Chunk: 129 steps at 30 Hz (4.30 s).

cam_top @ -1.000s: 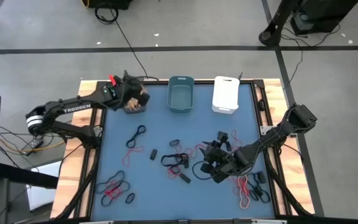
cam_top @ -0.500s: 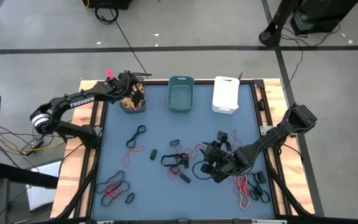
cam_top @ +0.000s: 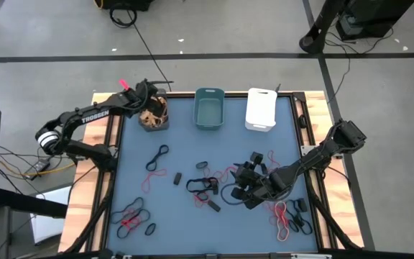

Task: Sort rubber bands into baskets
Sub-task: Put the yellow rubber band into the black bin

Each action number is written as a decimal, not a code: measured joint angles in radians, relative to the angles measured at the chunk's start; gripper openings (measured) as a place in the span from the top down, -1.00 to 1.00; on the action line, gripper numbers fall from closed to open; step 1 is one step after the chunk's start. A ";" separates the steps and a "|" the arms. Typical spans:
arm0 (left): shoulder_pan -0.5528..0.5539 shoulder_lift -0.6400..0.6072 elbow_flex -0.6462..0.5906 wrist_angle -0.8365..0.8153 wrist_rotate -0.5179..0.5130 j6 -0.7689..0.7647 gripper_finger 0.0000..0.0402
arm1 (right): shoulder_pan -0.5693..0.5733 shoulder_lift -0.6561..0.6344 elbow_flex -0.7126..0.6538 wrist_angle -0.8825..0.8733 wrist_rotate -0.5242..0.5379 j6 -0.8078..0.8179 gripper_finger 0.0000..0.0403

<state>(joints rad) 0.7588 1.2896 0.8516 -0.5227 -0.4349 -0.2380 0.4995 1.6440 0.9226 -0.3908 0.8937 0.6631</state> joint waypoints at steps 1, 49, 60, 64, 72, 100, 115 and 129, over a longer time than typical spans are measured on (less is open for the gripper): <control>0.000 0.000 0.000 0.000 0.001 0.001 0.08 | -0.001 0.000 0.000 0.000 0.000 0.000 0.23; -0.852 0.113 -0.268 0.982 0.213 0.051 0.04 | 0.311 -0.137 0.121 -0.763 -0.766 0.666 0.25; -0.931 0.337 -0.266 1.339 0.213 0.050 0.04 | 0.436 -0.145 0.074 -0.686 -0.747 0.846 0.32; -0.944 0.385 -0.265 1.434 0.212 0.050 0.04 | 0.462 -0.144 0.025 -0.680 -0.756 0.896 0.32; -0.935 0.498 -0.262 1.645 0.202 -0.014 0.04 | 0.467 -0.151 -0.005 -0.680 -0.786 0.908 0.32; -0.930 0.603 -0.110 1.567 0.321 0.051 0.04 | 0.417 -0.171 -0.033 -0.564 -0.855 0.915 0.31; -0.931 0.603 -0.109 1.563 0.317 0.050 0.04 | 0.407 -0.171 -0.159 -0.476 -0.831 0.888 0.53; -0.931 0.603 -0.109 1.567 0.316 0.044 0.04 | 0.405 -0.172 -0.154 -0.397 -0.773 0.820 0.97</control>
<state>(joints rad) -0.1722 1.8927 0.7425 1.0439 -0.1188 -0.1944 0.9043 1.4717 0.7688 -0.7877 0.1207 1.4836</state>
